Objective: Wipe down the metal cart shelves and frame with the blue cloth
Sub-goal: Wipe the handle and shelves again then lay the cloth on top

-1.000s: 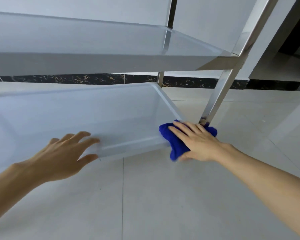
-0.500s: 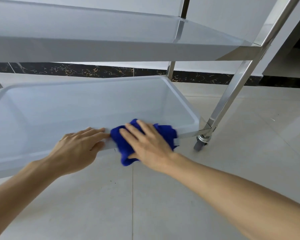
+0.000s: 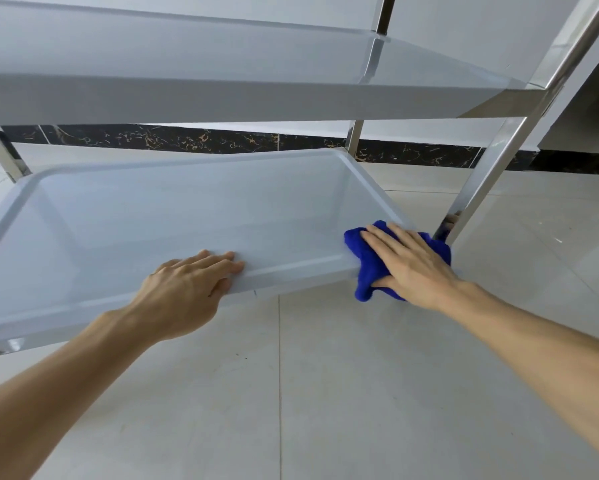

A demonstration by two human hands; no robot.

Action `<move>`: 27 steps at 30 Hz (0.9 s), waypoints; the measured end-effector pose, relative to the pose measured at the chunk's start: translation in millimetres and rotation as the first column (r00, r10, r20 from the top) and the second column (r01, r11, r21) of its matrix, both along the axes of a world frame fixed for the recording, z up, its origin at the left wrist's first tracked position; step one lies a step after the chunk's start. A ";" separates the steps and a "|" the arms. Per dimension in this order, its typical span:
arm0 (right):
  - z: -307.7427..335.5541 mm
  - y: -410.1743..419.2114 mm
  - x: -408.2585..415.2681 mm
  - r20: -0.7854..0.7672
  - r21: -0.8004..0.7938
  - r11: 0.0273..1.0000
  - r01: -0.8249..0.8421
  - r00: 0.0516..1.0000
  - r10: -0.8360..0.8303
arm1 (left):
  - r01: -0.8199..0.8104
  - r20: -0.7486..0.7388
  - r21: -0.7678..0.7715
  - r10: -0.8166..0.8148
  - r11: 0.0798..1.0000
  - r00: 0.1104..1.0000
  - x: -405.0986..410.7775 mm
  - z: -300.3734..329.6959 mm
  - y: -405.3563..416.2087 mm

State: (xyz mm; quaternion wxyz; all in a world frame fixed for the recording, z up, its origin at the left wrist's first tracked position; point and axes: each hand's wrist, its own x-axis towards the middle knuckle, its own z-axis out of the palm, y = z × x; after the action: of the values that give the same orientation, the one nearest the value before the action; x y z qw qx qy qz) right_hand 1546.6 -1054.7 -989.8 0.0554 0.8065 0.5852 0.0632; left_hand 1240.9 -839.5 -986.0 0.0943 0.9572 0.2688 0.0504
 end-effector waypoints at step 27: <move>-2.6 7.7 -49.2 -0.279 0.203 0.978 0.050 0.960 0.009 | 0.228 -0.082 0.437 -0.213 0.870 0.974 64.5 -21.7 -62.9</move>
State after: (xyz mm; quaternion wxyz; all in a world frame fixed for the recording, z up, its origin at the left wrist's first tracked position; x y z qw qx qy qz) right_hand 1497.4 -1047.0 -992.4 -0.1111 0.8148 0.5689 0.0095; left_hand 1305.4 -902.4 -1007.8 -0.1255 0.9784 0.1407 0.0844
